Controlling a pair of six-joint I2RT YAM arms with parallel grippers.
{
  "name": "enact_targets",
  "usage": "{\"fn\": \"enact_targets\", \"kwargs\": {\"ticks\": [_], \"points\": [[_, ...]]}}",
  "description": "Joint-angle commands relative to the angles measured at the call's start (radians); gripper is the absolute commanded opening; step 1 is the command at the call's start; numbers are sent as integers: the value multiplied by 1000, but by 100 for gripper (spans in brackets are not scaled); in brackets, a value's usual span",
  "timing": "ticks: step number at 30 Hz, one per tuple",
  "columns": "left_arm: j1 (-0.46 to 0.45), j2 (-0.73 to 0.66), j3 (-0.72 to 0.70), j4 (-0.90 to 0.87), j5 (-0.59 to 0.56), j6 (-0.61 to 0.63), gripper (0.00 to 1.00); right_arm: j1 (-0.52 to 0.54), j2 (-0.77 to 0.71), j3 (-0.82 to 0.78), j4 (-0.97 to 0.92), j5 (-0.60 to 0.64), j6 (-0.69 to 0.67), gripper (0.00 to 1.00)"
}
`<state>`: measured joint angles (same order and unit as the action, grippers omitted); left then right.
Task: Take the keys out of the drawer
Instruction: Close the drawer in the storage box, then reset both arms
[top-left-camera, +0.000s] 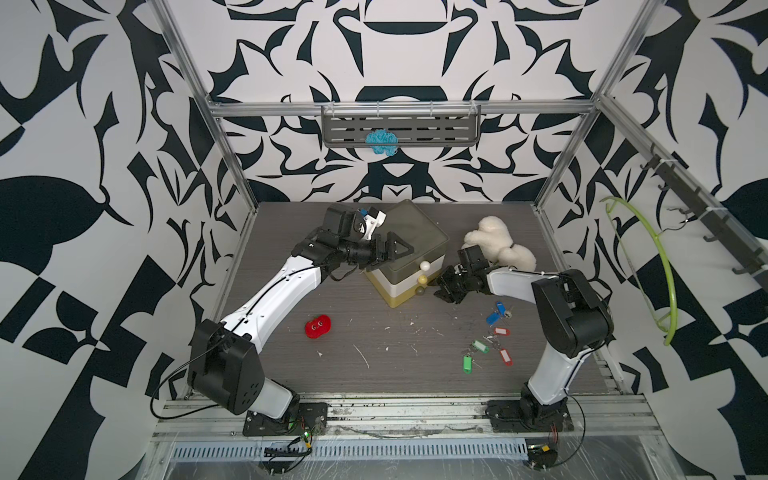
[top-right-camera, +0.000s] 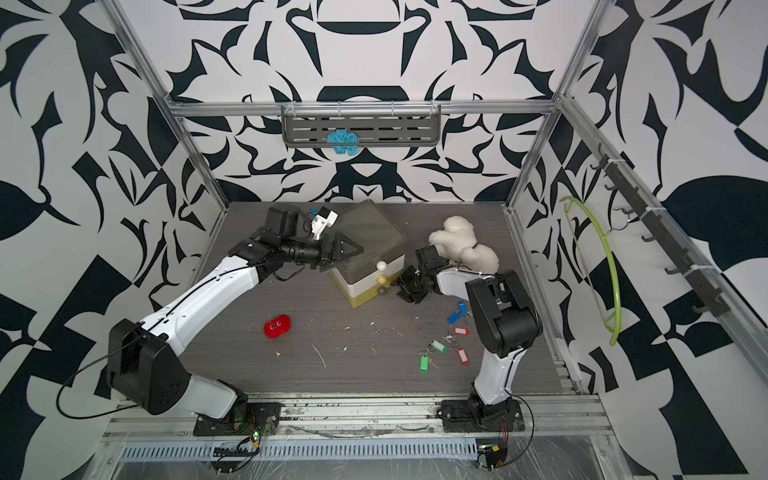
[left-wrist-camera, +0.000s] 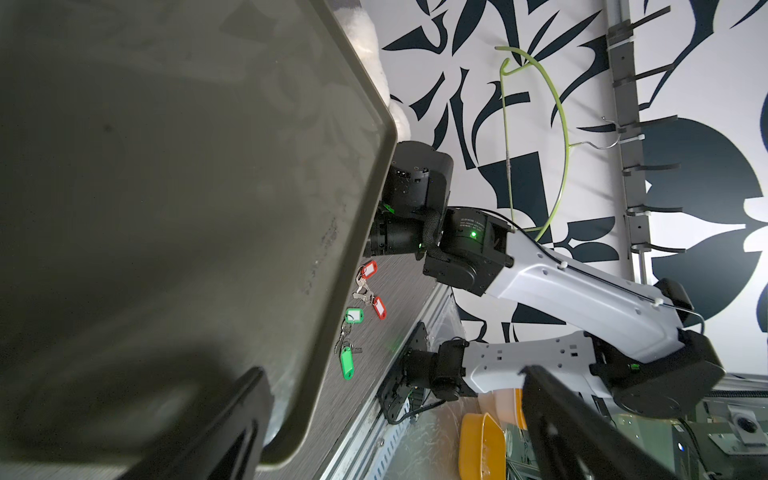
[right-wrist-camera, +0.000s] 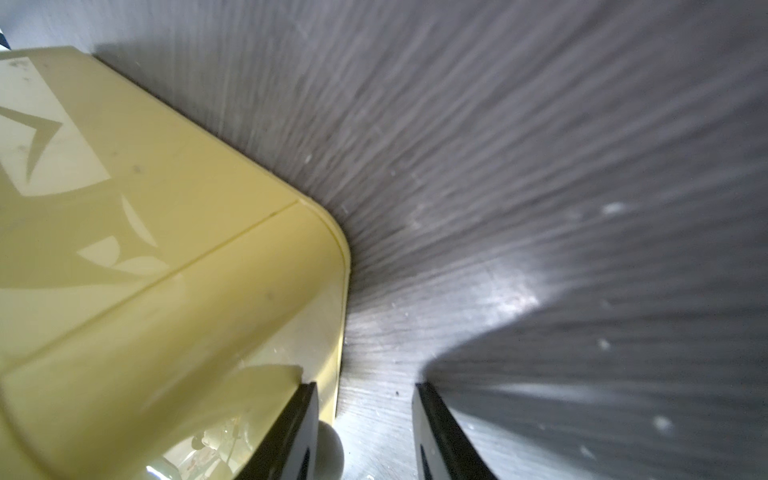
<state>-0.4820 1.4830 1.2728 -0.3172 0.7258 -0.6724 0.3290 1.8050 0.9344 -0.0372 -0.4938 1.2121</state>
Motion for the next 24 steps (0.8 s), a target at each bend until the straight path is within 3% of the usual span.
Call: {"fn": "enact_targets", "kwargs": {"ticks": [1,13,20,24], "points": [[7,3,-17,-35,-27,27,99,5,-23,-14,-2,31,-11,44],[8,-199,-53,-36,-272,115,99,-78,-318,-114,-254,108,-157,44],[8,-441,-215,-31,-480,140,99,-96,-552,-149,-373,269,-350,44],[8,-573,-343,-79,-662,96,99,-97,-714,-180,-359,372,-491,45]]}}
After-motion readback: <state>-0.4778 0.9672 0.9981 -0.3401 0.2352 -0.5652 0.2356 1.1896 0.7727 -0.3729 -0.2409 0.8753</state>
